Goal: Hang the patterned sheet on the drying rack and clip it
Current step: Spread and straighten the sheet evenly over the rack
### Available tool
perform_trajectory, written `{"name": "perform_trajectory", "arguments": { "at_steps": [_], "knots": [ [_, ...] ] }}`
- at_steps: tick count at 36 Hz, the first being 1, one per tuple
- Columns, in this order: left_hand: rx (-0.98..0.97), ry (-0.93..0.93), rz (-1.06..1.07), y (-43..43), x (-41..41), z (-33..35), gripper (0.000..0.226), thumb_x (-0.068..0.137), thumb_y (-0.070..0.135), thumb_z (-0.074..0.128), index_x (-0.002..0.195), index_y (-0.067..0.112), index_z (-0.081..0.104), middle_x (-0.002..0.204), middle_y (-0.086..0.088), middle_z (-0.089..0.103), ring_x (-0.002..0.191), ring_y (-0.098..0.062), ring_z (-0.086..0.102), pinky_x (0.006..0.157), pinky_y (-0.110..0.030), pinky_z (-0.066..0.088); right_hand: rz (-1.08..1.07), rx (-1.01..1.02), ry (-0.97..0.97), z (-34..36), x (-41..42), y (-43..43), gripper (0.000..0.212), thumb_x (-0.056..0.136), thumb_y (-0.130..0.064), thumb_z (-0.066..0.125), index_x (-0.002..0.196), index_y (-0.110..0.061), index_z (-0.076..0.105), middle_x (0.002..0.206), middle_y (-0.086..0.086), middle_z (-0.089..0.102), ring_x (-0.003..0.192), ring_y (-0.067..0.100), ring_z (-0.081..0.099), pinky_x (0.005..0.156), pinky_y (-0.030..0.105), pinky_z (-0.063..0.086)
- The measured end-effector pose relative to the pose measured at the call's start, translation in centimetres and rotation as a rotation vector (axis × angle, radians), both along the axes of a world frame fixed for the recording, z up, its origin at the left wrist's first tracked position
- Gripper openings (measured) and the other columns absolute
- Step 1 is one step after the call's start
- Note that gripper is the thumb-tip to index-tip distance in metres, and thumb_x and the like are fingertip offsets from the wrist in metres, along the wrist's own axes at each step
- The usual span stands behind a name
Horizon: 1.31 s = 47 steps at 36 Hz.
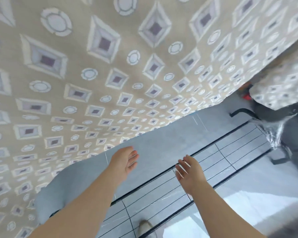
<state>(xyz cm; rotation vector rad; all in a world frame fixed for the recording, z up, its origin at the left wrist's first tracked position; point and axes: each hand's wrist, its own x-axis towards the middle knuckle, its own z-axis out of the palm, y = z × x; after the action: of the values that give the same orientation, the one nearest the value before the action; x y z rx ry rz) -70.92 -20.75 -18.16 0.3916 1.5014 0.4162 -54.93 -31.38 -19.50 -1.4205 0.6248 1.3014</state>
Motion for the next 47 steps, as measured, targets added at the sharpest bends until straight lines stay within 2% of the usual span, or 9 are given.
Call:
{"name": "perform_trajectory", "arguments": {
  "at_steps": [5,10,18,21,26,30,34,38,47],
  "knots": [
    [-0.006,-0.008,-0.061,-0.3,3.8,1.2,0.011,0.094,0.016,0.049,0.084,0.017,0.051,0.083,-0.002,0.058,0.075,-0.013,0.057,0.063,-0.026,0.043,-0.048,-0.011,-0.014,1.1,2.7,-1.6,0.013,0.091,-0.024,0.055,0.084,-0.013,0.056,0.087,0.002,0.059,0.076,0.018,0.055,0.064,0.027,0.044],
    [0.018,-0.04,-0.158,-1.0,7.9,2.5,0.005,0.095,0.016,0.048,0.099,0.014,0.05,0.082,-0.002,0.058,0.075,-0.014,0.056,0.065,-0.027,0.043,-0.143,0.0,-0.061,2.7,6.0,-2.8,0.013,0.092,-0.022,0.053,0.082,-0.013,0.056,0.084,0.003,0.058,0.074,0.017,0.054,0.063,0.027,0.043],
    [0.11,-0.009,-0.266,-2.0,15.5,4.6,0.01,0.093,0.016,0.049,0.084,0.018,0.052,0.082,-0.001,0.057,0.077,-0.014,0.058,0.068,-0.027,0.043,-0.132,0.026,0.018,3.5,11.6,-3.9,0.012,0.091,-0.021,0.055,0.087,-0.011,0.058,0.087,0.005,0.061,0.075,0.019,0.056,0.063,0.029,0.044],
    [0.139,0.031,-0.259,-2.5,20.1,5.3,0.008,0.093,0.015,0.049,0.087,0.017,0.053,0.081,-0.001,0.057,0.076,-0.013,0.058,0.071,-0.028,0.043,-0.105,0.045,0.048,4.3,15.6,-4.2,0.012,0.091,-0.021,0.055,0.088,-0.01,0.058,0.086,0.005,0.061,0.075,0.02,0.056,0.063,0.03,0.044],
    [0.148,0.018,-0.233,-4.0,29.2,6.3,0.007,0.093,0.017,0.051,0.087,0.018,0.052,0.083,0.0,0.058,0.076,-0.013,0.059,0.062,-0.027,0.042,-0.042,0.037,0.028,5.9,24.5,-4.5,0.011,0.09,-0.019,0.056,0.084,-0.011,0.057,0.079,0.005,0.06,0.068,0.019,0.055,0.062,0.028,0.043],
    [0.144,-0.008,-0.237,-4.9,35.5,7.7,0.011,0.093,0.015,0.049,0.083,0.018,0.052,0.084,-0.002,0.057,0.082,-0.018,0.058,0.072,-0.03,0.043,-0.003,0.027,0.001,7.0,30.6,-4.5,0.011,0.09,-0.02,0.056,0.084,-0.011,0.057,0.079,0.005,0.06,0.067,0.019,0.055,0.06,0.027,0.043],
    [0.187,-0.046,-0.258,-4.5,39.8,8.7,0.009,0.093,0.016,0.048,0.086,0.018,0.053,0.084,0.0,0.059,0.077,-0.013,0.058,0.065,-0.026,0.042,0.013,-0.007,-0.039,7.6,35.0,-3.7,0.011,0.09,-0.02,0.055,0.083,-0.011,0.057,0.082,0.005,0.06,0.068,0.019,0.055,0.061,0.028,0.044],
    [0.244,-0.073,-0.314,-4.0,43.0,10.2,0.012,0.093,0.015,0.049,0.083,0.02,0.053,0.082,0.001,0.06,0.076,-0.013,0.058,0.067,-0.027,0.042,0.003,-0.005,-0.066,9.2,38.1,-3.1,0.011,0.09,-0.02,0.056,0.083,-0.011,0.057,0.082,0.004,0.06,0.07,0.018,0.055,0.061,0.027,0.044],
    [0.459,-0.1,-0.552,-3.6,52.4,16.9,0.015,0.093,0.014,0.05,0.08,0.021,0.054,0.079,0.002,0.059,0.071,-0.011,0.057,0.066,-0.024,0.04,-0.124,0.178,-0.202,16.2,46.0,-3.5,0.008,0.091,-0.018,0.054,0.086,-0.013,0.058,0.084,0.003,0.06,0.068,0.017,0.054,0.062,0.026,0.043]
  ]
}}
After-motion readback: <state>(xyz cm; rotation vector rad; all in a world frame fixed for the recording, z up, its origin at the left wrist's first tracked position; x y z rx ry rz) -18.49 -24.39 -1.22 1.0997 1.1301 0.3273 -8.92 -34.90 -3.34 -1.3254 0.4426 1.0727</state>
